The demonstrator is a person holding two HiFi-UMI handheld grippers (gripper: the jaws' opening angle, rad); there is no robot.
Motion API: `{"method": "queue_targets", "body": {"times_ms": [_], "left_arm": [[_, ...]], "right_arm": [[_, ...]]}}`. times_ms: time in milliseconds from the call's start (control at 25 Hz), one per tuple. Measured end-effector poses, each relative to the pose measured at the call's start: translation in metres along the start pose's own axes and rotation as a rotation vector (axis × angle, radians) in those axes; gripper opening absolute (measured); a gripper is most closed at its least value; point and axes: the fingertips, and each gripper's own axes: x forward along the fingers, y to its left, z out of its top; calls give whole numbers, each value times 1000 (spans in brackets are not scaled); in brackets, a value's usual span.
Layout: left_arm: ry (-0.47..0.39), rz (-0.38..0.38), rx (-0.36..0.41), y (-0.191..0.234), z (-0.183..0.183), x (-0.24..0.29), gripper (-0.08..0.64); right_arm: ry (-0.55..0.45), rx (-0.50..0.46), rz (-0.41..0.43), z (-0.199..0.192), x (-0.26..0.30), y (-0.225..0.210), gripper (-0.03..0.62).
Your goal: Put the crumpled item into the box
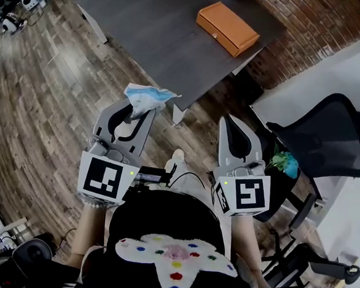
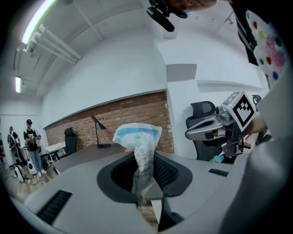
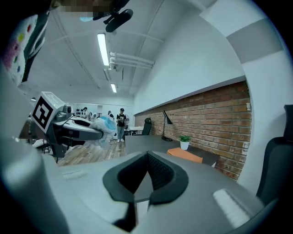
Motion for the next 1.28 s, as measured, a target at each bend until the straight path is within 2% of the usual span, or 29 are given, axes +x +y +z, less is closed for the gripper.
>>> {"method": "queue_targets", "body": {"times_ms": [440, 680, 1280], "left_arm": [[7, 83, -8, 25, 17, 54, 81], [12, 116, 5, 29, 17, 62, 81], [12, 109, 16, 29, 21, 77, 81]], "right_arm": [[-13, -26, 81, 15, 59, -46, -5], [-31, -25, 105, 17, 70, -57, -5], [-15, -22, 104, 6, 78, -61, -5]]}}
